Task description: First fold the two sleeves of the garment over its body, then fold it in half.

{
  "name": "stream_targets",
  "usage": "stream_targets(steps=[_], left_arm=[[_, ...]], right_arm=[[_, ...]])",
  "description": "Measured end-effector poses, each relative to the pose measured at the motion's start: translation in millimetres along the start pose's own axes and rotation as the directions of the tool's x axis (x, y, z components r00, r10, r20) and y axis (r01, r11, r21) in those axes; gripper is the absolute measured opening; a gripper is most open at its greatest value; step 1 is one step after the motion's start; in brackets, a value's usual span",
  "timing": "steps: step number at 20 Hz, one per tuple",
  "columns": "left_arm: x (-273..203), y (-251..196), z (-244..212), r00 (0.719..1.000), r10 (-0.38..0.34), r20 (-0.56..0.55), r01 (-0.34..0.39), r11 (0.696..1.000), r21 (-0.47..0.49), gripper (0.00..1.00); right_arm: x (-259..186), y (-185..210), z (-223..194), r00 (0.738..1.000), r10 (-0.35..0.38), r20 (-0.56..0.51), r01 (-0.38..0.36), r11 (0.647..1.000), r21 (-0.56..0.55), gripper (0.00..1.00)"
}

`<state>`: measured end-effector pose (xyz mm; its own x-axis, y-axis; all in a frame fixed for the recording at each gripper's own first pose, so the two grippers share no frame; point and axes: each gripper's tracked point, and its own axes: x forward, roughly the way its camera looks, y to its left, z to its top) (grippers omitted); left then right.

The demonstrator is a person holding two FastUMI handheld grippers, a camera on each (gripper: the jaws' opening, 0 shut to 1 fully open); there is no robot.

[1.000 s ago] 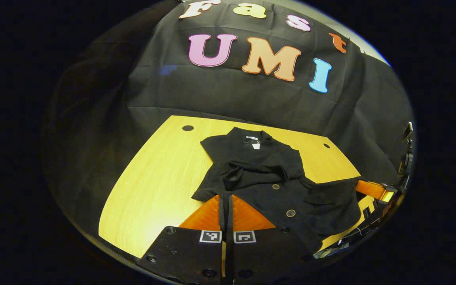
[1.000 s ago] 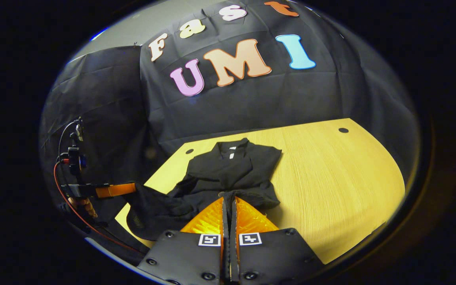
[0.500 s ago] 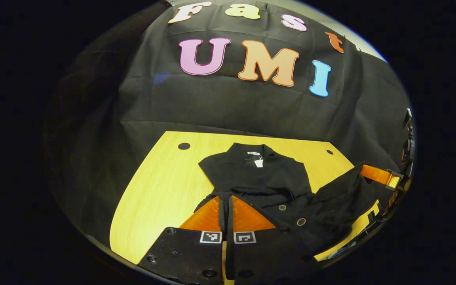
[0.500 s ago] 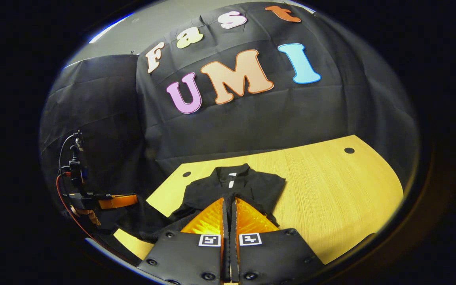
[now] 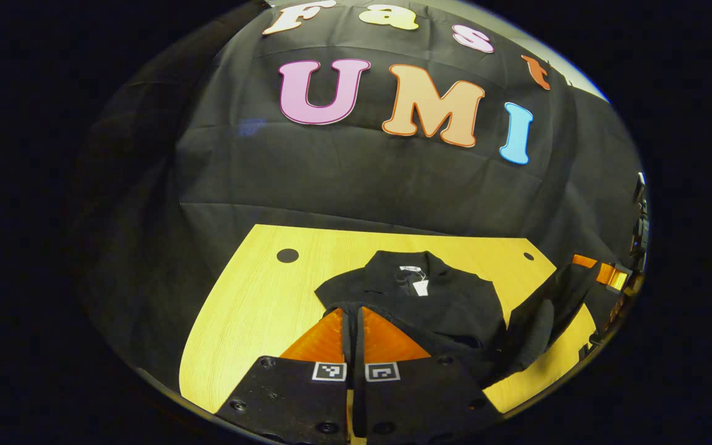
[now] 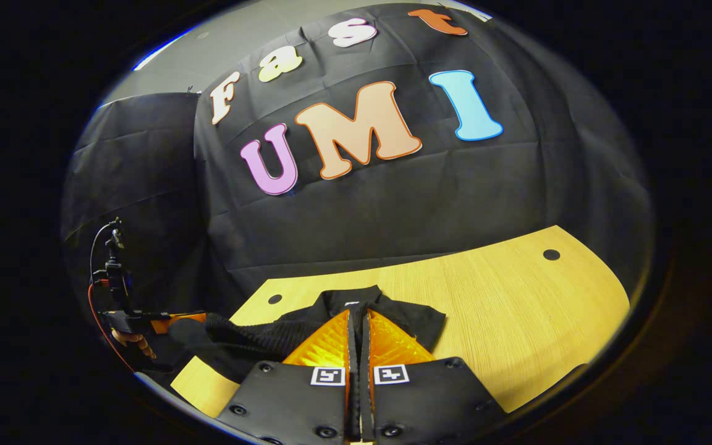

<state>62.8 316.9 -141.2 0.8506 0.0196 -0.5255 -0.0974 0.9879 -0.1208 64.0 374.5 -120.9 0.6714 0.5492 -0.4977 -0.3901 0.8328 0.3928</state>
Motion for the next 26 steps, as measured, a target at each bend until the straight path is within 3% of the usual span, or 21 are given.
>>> stream_targets(steps=[6, 8, 9, 12, 13, 14, 17, 19, 20, 22, 23, 24, 26], left_arm=[[51.1, 15.1, 17.6, 1.0, 0.017, 0.017, -0.018, 0.998, 0.063, 0.0], [67.3, 26.8, 26.6, 0.996, 0.076, 0.047, -0.081, 0.992, 0.099, 0.0], [73.8, 32.4, 33.3, 0.991, 0.107, 0.077, -0.115, 0.988, 0.102, 0.05], [63.6, 20.4, 67.0, 0.973, 0.12, 0.198, -0.145, 0.983, 0.113, 0.99], [56.4, 17.1, 79.9, 0.963, 0.119, 0.241, -0.15, 0.982, 0.117, 0.87], [45.4, 12.2, 91.2, 0.953, 0.111, 0.282, -0.149, 0.982, 0.118, 0.91], [6.3, -1.8, 123.8, 0.913, 0.086, 0.398, -0.15, 0.98, 0.134, 0.92], [-24.5, -7.5, 135.4, 0.889, 0.091, 0.449, -0.173, 0.974, 0.146, 0.96], [-41.3, -11.8, 143.3, 0.872, 0.092, 0.481, -0.181, 0.973, 0.143, 0.91], [-72.7, -20.1, 153.7, 0.84, 0.101, 0.532, -0.196, 0.973, 0.124, 0.91], [-88.7, -25.1, 155.8, 0.83, 0.104, 0.548, -0.201, 0.972, 0.12, 0.86], [-104.4, -30.1, 155.9, 0.819, 0.105, 0.564, -0.205, 0.972, 0.116, 0.95], [-130.6, -40.0, 154.0, 0.802, 0.109, 0.587, -0.216, 0.97, 0.116, 0.95]], right_arm=[[44.1, -14.4, 12.4, 0.998, -0.069, 0.003, 0.068, 0.997, 0.035, 0.02], [55.6, -21.5, 14.8, 0.995, -0.101, 0.002, 0.101, 0.993, 0.063, 0.02], [62.3, -27.5, 11.8, 0.991, -0.131, -0.01, 0.131, 0.988, 0.085, 0.07], [49.1, -38.9, 31.5, 0.974, -0.216, 0.065, 0.213, 0.975, 0.059, 0.98], [39.9, -37.3, 37.4, 0.968, -0.231, 0.093, 0.229, 0.973, 0.036, 0.98], [28.0, -33.2, 40.9, 0.962, -0.245, 0.122, 0.245, 0.969, 0.013, 0.98], [-9.6, -16.4, 54.0, 0.947, -0.244, 0.21, 0.258, 0.965, -0.042, 0.98], [-38.2, 0.6, 61.3, 0.938, -0.212, 0.275, 0.24, 0.968, -0.075, 0.97], [-51.6, 7.4, 65.4, 0.929, -0.198, 0.313, 0.238, 0.967, -0.094, 0.97], [-78.9, 22.8, 70.2, 0.915, -0.161, 0.371, 0.222, 0.966, -0.13, 0.93], [-91.1, 31.4, 66.0, 0.914, -0.139, 0.381, 0.207, 0.967, -0.145, 0.97], [-103.8, 37.6, 64.1, 0.911, -0.119, 0.395, 0.194, 0.969, -0.155, 0.94], [-128.2, 47.8, 60.3, 0.904, -0.091, 0.418, 0.176, 0.97, -0.169, 0.94]])
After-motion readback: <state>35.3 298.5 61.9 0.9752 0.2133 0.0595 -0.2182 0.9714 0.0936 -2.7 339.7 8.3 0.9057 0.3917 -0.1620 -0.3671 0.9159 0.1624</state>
